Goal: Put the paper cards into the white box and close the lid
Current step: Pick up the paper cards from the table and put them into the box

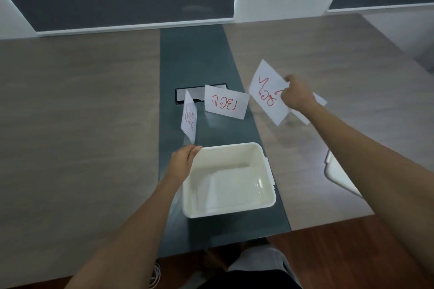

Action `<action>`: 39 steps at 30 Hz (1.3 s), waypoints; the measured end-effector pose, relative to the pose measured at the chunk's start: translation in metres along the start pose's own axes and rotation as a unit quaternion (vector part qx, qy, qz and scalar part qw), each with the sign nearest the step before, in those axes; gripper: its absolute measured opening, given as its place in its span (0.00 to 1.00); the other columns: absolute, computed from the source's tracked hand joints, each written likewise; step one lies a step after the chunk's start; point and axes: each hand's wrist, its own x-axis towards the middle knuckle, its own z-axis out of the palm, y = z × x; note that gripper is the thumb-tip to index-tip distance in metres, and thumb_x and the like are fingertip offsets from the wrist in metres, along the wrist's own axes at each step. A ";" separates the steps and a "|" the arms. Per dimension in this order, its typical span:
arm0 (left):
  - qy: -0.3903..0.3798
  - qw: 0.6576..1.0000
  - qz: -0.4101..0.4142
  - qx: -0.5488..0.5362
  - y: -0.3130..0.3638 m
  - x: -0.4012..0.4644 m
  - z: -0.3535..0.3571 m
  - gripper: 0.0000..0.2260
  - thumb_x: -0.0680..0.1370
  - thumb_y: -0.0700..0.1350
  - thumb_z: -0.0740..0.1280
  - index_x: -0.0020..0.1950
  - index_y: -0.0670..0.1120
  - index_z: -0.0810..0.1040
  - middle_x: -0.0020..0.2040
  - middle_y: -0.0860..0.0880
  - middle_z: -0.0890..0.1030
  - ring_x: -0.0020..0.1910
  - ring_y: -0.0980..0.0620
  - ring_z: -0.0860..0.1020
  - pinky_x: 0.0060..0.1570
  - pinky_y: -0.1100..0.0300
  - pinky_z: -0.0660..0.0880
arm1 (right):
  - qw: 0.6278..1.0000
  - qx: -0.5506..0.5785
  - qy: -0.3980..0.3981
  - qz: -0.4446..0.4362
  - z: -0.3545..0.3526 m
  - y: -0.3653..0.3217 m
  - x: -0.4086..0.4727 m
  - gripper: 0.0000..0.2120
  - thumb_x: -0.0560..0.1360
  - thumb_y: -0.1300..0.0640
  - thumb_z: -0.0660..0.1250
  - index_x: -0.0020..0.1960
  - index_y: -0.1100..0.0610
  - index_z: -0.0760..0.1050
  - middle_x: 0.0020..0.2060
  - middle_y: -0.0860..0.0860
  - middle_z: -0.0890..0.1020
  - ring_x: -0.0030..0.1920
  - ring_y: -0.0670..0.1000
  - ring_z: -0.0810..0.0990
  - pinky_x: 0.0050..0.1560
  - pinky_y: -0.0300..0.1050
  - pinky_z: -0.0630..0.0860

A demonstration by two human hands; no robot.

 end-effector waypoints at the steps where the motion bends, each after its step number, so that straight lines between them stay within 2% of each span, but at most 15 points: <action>1: -0.005 1.000 -0.001 0.003 0.000 0.000 0.000 0.17 0.84 0.50 0.60 0.51 0.38 0.81 0.45 0.42 0.84 0.45 0.44 0.79 0.46 0.54 0.72 | 1.000 -0.001 -0.003 -0.009 -0.007 -0.007 -0.001 0.21 0.76 0.64 0.59 0.69 0.59 0.68 0.62 0.60 0.79 0.60 0.62 0.78 0.53 0.51 0.75; 6: -0.043 0.999 -0.028 0.008 -0.005 0.004 -0.002 0.18 0.84 0.54 0.58 0.49 0.41 0.79 0.45 0.46 0.82 0.45 0.46 0.78 0.43 0.60 0.70 | 0.998 -0.007 -0.012 -0.064 -0.034 -0.034 -0.010 0.20 0.76 0.65 0.58 0.68 0.58 0.69 0.59 0.58 0.81 0.57 0.61 0.80 0.45 0.48 0.74; 9: -0.065 0.997 -0.035 -0.001 -0.006 0.007 -0.005 0.20 0.84 0.55 0.56 0.48 0.40 0.77 0.44 0.42 0.81 0.43 0.46 0.76 0.44 0.56 0.70 | 0.994 0.014 -0.055 -0.098 -0.039 -0.044 -0.015 0.19 0.77 0.64 0.58 0.67 0.56 0.70 0.57 0.56 0.82 0.55 0.58 0.82 0.41 0.47 0.76; 15: -0.086 0.995 -0.042 -0.009 -0.006 0.008 -0.009 0.21 0.84 0.56 0.54 0.50 0.39 0.75 0.46 0.41 0.81 0.40 0.51 0.73 0.41 0.61 0.69 | 0.976 0.008 -0.138 -0.170 -0.036 -0.060 -0.038 0.17 0.78 0.65 0.58 0.65 0.57 0.72 0.52 0.51 0.80 0.51 0.53 0.77 0.39 0.40 0.72; 18: -0.082 0.996 -0.031 -0.013 -0.007 0.008 -0.009 0.21 0.84 0.56 0.54 0.48 0.39 0.74 0.41 0.44 0.78 0.39 0.51 0.72 0.41 0.59 0.68 | 0.965 -0.035 -0.171 -0.196 -0.033 -0.063 -0.045 0.16 0.78 0.62 0.59 0.64 0.54 0.73 0.56 0.51 0.81 0.53 0.53 0.77 0.49 0.45 0.72; 20: -0.081 0.996 -0.027 -0.012 -0.007 0.008 -0.008 0.21 0.84 0.56 0.54 0.45 0.40 0.73 0.38 0.48 0.75 0.38 0.51 0.71 0.41 0.58 0.68 | 0.957 -0.063 -0.196 -0.206 -0.031 -0.060 -0.048 0.15 0.78 0.60 0.61 0.63 0.52 0.74 0.55 0.50 0.81 0.55 0.53 0.78 0.53 0.47 0.72; 24: -0.088 0.996 -0.032 0.001 -0.007 0.011 -0.008 0.22 0.84 0.57 0.53 0.47 0.40 0.73 0.39 0.47 0.76 0.39 0.51 0.72 0.41 0.58 0.68 | 0.934 -0.082 -0.271 -0.219 -0.025 -0.049 -0.053 0.13 0.78 0.60 0.62 0.59 0.47 0.75 0.51 0.47 0.81 0.56 0.54 0.80 0.60 0.52 0.75; 27: -0.093 0.995 -0.037 -0.010 -0.011 0.013 -0.008 0.21 0.84 0.57 0.54 0.51 0.41 0.77 0.46 0.44 0.81 0.45 0.48 0.76 0.47 0.55 0.70 | 0.914 -0.077 -0.331 -0.224 -0.018 -0.042 -0.059 0.14 0.78 0.60 0.63 0.55 0.42 0.75 0.52 0.46 0.83 0.56 0.51 0.81 0.62 0.51 0.75; 29: -0.096 0.994 -0.042 -0.021 -0.012 0.014 -0.007 0.19 0.84 0.56 0.55 0.57 0.44 0.79 0.52 0.47 0.82 0.50 0.48 0.78 0.51 0.56 0.70 | 0.901 -0.094 -0.353 -0.235 -0.010 -0.038 -0.062 0.14 0.78 0.59 0.64 0.53 0.38 0.75 0.53 0.45 0.83 0.56 0.49 0.81 0.64 0.52 0.75; 31: -0.101 0.993 -0.055 -0.036 -0.010 0.013 -0.008 0.18 0.84 0.55 0.55 0.60 0.46 0.79 0.52 0.51 0.80 0.52 0.51 0.75 0.54 0.59 0.69 | 0.892 -0.114 -0.364 -0.242 -0.001 -0.033 -0.066 0.13 0.78 0.56 0.65 0.56 0.39 0.76 0.55 0.43 0.83 0.57 0.48 0.80 0.65 0.54 0.74; 35: -0.115 0.990 -0.061 -0.056 -0.010 0.013 -0.008 0.16 0.85 0.53 0.56 0.62 0.47 0.79 0.56 0.52 0.80 0.56 0.52 0.76 0.57 0.58 0.69 | 0.875 -0.087 -0.410 -0.243 0.018 -0.029 -0.072 0.12 0.79 0.57 0.65 0.60 0.46 0.78 0.57 0.46 0.83 0.58 0.47 0.81 0.65 0.54 0.75; 37: -0.119 0.988 -0.065 -0.074 -0.010 0.014 -0.009 0.16 0.85 0.52 0.57 0.63 0.46 0.79 0.58 0.50 0.82 0.58 0.49 0.77 0.61 0.55 0.72 | 0.867 -0.090 -0.426 -0.243 0.026 -0.030 -0.073 0.11 0.78 0.55 0.66 0.59 0.44 0.78 0.57 0.45 0.83 0.58 0.47 0.81 0.65 0.53 0.75; 39: -0.129 0.984 -0.076 -0.100 -0.011 0.015 -0.010 0.15 0.84 0.52 0.58 0.59 0.46 0.81 0.55 0.47 0.84 0.57 0.47 0.80 0.61 0.51 0.73 | 0.863 -0.081 -0.439 -0.238 0.033 -0.030 -0.074 0.11 0.78 0.55 0.66 0.55 0.40 0.78 0.55 0.44 0.84 0.57 0.46 0.82 0.64 0.51 0.76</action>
